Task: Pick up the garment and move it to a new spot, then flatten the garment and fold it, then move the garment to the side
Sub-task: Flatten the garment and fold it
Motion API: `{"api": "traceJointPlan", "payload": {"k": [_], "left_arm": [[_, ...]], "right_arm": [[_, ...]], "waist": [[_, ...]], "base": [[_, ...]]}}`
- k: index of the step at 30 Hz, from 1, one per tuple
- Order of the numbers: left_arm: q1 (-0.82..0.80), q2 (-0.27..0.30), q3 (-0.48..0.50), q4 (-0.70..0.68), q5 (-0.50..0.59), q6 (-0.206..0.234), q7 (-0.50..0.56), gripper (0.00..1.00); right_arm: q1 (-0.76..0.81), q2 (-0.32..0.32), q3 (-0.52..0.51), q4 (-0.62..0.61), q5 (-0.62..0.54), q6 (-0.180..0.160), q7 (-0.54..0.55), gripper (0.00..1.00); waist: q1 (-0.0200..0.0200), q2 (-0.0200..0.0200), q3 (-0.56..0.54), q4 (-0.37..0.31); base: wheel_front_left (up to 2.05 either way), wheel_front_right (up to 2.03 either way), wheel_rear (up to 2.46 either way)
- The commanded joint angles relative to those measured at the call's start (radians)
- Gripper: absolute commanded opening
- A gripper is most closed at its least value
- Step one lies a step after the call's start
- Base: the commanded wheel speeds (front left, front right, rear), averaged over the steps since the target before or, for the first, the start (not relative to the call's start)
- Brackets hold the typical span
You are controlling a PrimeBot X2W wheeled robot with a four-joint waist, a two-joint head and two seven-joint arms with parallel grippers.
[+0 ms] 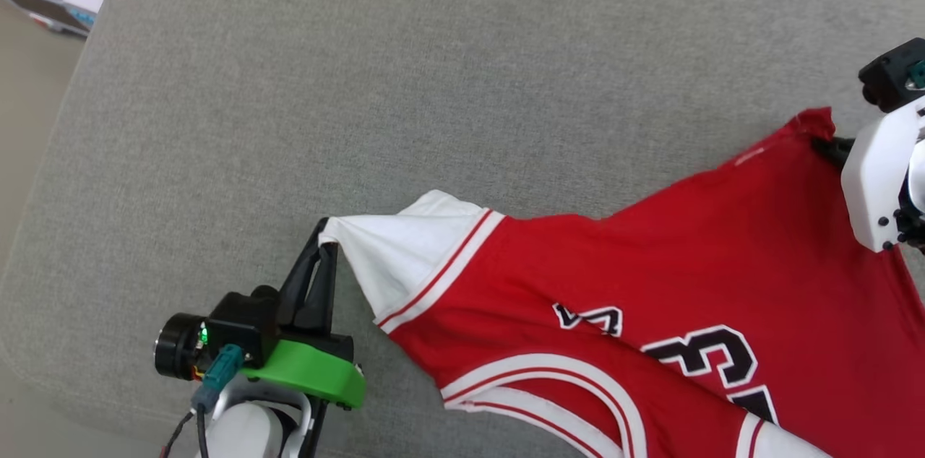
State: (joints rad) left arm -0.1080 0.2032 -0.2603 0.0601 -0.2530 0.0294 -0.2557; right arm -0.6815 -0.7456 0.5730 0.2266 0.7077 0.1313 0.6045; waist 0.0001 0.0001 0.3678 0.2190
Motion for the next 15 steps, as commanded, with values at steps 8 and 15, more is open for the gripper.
{"api": "traceJointPlan", "payload": {"k": [8,15], "left_arm": [[-0.062,0.068,0.036,-0.086,0.021,-0.013,0.008,0.00],[-0.246,0.122,0.076,-0.161,0.024,-0.029,0.066,0.00]], "right_arm": [[0.030,-0.001,-0.090,-0.089,-0.001,-0.001,-0.151,0.00],[-0.005,0.034,-0.184,-0.158,-0.036,-0.001,-0.240,0.00]], "waist": [[-0.0001,-0.0001,-0.104,-0.084],[-0.0001,-0.0001,-0.095,-0.131]], "base": [[0.00,0.00,0.00],[0.00,0.00,0.00]]}}
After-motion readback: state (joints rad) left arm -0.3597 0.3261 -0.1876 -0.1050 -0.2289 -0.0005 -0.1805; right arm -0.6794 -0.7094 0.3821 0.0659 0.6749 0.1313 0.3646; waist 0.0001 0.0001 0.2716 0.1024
